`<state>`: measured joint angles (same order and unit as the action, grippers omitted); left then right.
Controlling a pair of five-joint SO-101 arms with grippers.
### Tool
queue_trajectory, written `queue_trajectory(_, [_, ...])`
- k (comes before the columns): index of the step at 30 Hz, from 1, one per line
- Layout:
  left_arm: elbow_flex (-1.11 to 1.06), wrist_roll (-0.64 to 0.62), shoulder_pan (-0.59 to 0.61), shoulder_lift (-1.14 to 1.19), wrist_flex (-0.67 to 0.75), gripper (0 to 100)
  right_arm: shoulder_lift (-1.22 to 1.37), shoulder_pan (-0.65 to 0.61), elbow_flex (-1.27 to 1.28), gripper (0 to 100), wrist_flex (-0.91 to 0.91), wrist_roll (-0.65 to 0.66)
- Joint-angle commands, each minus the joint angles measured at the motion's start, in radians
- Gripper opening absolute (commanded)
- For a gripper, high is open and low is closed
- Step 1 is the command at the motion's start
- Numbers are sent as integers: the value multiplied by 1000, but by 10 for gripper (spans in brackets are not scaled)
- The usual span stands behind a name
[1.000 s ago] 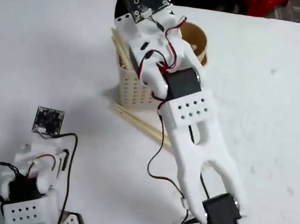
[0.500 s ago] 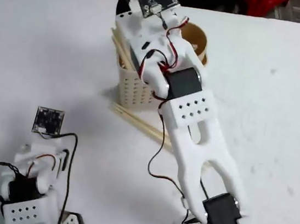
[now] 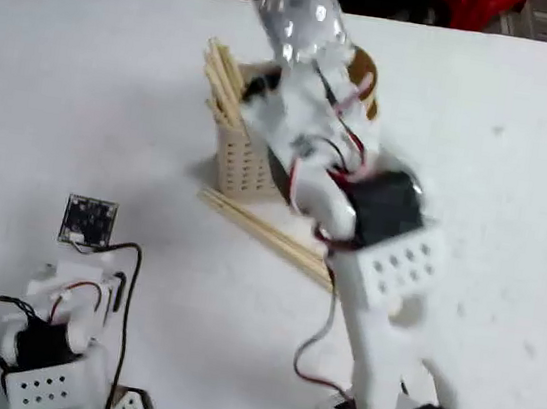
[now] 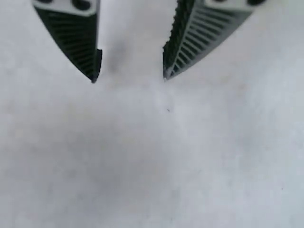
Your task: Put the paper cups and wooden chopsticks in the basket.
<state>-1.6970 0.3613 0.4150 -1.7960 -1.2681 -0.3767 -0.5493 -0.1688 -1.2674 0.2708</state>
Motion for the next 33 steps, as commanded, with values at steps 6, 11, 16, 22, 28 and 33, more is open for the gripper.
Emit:
queue_trajectory(6, [3,3,5,-4,-2,219,-74,-165,304,34,-260,365])
queue_trajectory(11, [3,3,5,-4,-2,219,-74,-124,763,34,157,382])
queue_trajectory(16, [3,3,5,-4,-2,219,-71,-45,993,34,415,446])
queue_trajectory(22, [3,3,5,-4,-2,219,51,51,1005,34,515,450])
queue_trajectory(28, [3,3,5,-4,-2,219,248,64,898,21,544,450])
queue_trajectory(33, [3,3,5,-4,-2,219,348,54,870,17,544,453])
